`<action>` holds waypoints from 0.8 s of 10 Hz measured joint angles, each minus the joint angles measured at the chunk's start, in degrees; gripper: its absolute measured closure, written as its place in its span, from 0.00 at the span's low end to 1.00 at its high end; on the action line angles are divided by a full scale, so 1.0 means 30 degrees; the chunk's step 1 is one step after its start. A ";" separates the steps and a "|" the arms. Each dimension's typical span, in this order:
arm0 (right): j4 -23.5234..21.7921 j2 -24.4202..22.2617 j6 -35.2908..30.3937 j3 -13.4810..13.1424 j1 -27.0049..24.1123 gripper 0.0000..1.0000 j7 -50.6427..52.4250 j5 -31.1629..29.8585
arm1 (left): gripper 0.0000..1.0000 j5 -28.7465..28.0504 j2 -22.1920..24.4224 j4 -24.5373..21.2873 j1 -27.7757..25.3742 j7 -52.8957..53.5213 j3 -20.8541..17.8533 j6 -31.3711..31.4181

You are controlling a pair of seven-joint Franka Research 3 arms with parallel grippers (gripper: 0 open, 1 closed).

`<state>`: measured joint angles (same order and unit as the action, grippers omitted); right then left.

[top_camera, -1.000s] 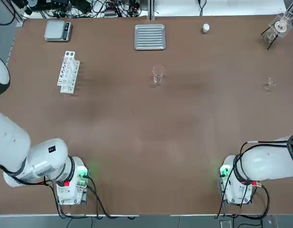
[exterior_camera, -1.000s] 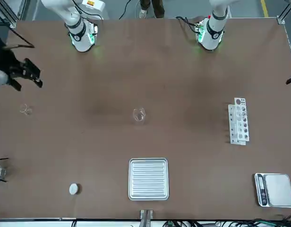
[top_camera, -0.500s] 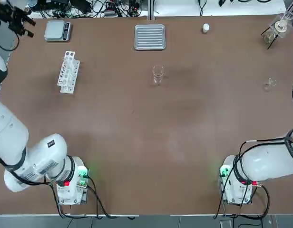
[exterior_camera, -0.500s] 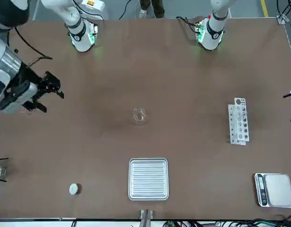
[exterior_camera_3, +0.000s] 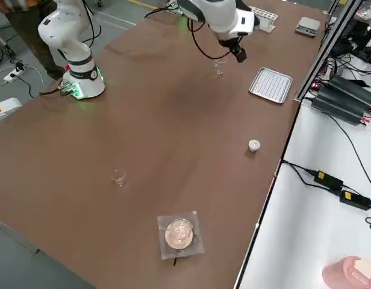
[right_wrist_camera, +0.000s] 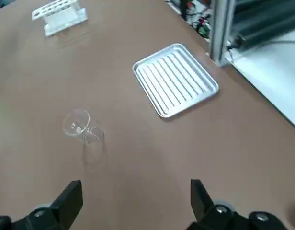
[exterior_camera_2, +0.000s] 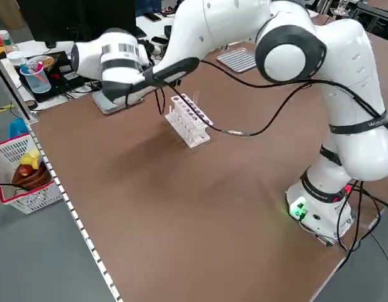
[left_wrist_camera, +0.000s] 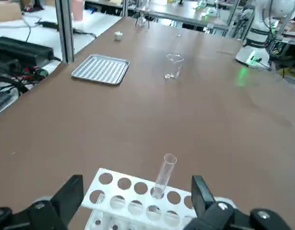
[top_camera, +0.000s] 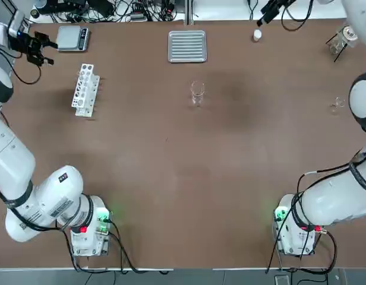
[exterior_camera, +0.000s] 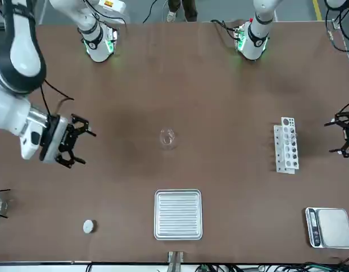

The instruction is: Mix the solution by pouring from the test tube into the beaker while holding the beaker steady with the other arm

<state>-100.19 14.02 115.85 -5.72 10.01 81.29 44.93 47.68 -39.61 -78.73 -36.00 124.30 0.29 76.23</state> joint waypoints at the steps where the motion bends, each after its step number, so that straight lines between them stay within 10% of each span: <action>1: -0.0115 0.0449 0.0137 0.0028 0.0189 0.00 0.1744 0.0540 | 0.00 0.0207 -0.0491 0.0016 0.0003 0.0883 0.0057 -0.0579; 8: -0.2594 0.3775 0.1693 0.1682 0.0673 0.00 1.2959 0.9652 | 0.18 0.1501 -0.4413 -0.0207 0.0007 0.4080 0.0691 -0.1521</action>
<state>-107.97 25.35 120.92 -0.67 12.03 120.16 73.89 52.18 -52.85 -79.35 -35.98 136.55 2.37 71.66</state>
